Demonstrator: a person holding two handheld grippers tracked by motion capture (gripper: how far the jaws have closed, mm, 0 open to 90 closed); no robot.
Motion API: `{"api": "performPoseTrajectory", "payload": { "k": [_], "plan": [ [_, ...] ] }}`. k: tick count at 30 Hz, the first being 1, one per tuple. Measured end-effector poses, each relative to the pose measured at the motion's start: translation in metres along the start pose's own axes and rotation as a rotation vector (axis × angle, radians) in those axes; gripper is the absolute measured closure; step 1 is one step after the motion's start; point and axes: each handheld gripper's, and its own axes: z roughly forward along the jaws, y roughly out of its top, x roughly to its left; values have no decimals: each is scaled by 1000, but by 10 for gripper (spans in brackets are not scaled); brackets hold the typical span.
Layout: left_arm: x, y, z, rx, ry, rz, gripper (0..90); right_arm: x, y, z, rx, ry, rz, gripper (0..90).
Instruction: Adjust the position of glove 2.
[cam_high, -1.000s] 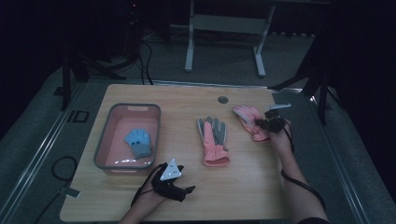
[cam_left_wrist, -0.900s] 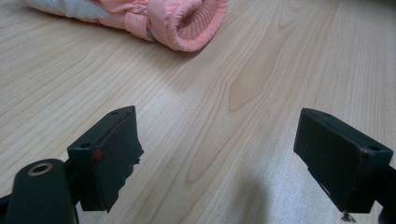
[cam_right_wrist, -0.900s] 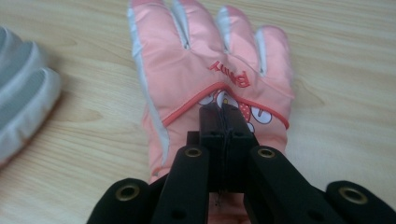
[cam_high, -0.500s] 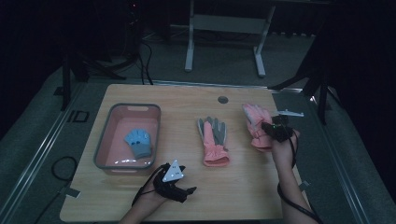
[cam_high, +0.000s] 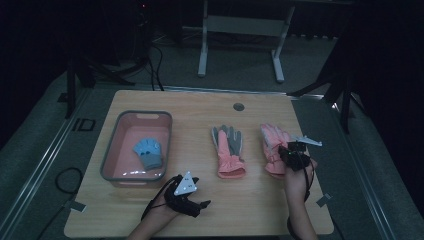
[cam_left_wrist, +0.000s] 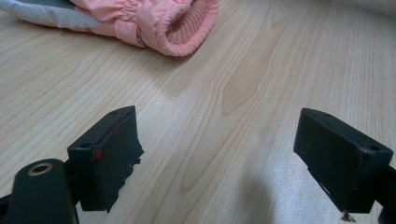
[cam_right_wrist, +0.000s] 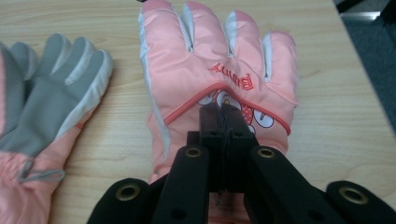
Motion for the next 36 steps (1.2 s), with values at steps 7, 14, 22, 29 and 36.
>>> {"api": "performPoseTrajectory", "payload": {
  "k": [7,14,22,29,36],
  "plan": [
    [1,-1,1,8,4,9,144,-2,-14,29,21,-37,37,867],
    [0,-1,1,8,5,10,145,-8,-9,22,37,14,3,761],
    [1,-1,0,4,5,-4,144,-19,4,5,97,131,-178,650],
    [-3,0,1,14,5,16,144,-31,16,-9,105,202,-219,626],
    [-4,0,0,12,2,8,144,-33,10,4,126,198,-228,597]
  ]
}}
